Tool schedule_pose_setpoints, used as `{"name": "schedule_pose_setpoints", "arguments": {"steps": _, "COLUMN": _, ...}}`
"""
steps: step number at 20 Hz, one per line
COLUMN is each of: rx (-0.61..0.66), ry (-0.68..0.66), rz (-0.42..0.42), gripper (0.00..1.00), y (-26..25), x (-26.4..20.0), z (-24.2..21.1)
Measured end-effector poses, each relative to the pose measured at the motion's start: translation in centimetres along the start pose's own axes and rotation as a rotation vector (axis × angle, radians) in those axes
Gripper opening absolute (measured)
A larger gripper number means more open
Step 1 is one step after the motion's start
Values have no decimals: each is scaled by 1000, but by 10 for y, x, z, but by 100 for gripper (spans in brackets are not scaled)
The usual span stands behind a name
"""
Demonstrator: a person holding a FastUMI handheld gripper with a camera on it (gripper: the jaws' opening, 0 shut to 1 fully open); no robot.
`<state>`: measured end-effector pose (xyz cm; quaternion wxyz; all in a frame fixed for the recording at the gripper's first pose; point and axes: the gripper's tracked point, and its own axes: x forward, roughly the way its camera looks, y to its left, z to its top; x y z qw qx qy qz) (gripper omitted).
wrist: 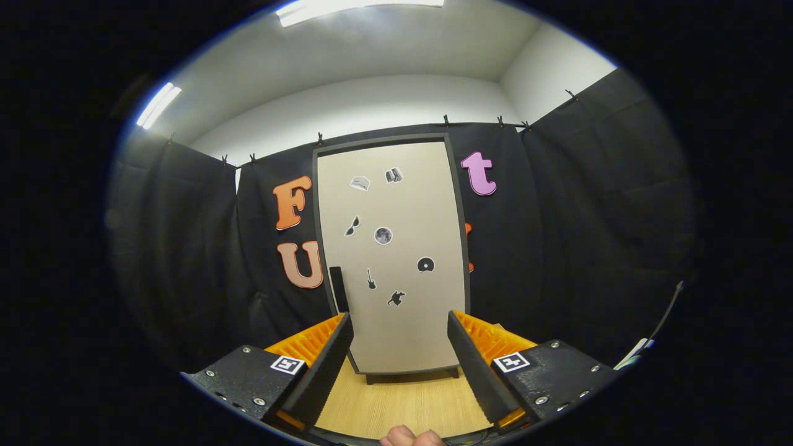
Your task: Open the shoe cabinet door, grab the shoes and put them into the shoe cabinet, then close the shoe cabinet door.
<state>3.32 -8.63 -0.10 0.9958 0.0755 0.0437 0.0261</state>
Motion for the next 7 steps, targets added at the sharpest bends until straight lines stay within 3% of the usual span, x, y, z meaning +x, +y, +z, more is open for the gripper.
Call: {"name": "schedule_pose_setpoints", "arguments": {"steps": 7, "rx": -7, "ry": -3, "rz": -5, "gripper": 95, "y": 0, "x": 2, "z": 1}}
